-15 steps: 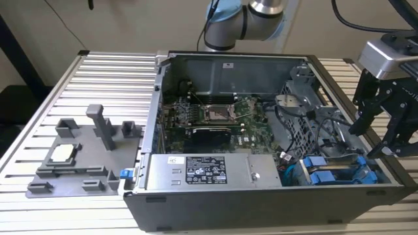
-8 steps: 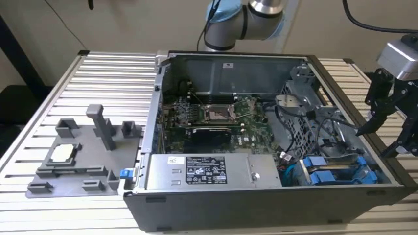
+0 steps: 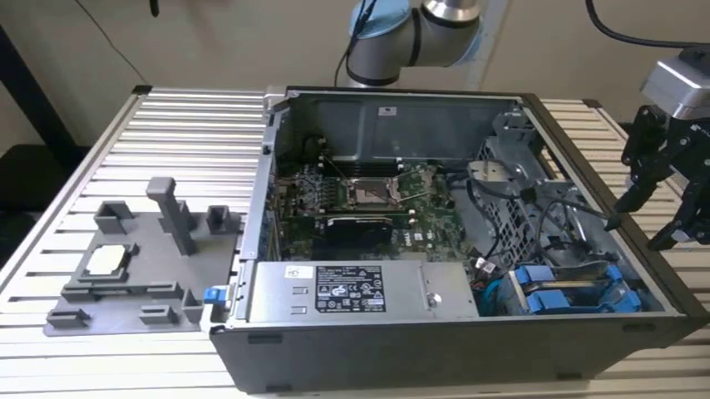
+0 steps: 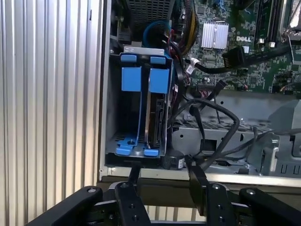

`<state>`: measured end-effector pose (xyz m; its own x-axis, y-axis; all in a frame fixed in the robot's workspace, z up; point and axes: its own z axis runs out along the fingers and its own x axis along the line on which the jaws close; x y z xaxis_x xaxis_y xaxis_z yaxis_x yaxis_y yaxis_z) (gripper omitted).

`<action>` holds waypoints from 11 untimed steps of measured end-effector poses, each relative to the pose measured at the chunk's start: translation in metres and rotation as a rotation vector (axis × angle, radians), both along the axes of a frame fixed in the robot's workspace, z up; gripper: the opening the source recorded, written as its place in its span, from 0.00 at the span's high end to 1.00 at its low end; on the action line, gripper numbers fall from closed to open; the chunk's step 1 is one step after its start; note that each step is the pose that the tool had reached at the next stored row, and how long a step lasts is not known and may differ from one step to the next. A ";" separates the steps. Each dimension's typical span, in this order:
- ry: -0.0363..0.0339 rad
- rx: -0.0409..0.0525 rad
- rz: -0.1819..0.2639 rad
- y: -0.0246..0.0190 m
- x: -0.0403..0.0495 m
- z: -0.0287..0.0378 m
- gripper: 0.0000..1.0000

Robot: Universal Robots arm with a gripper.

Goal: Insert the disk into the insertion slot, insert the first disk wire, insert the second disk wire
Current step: 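Insert the first disk wire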

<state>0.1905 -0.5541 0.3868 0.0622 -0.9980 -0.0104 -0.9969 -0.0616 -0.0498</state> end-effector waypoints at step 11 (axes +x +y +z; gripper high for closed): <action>0.0019 0.0039 0.067 0.0158 0.0003 -0.0049 0.46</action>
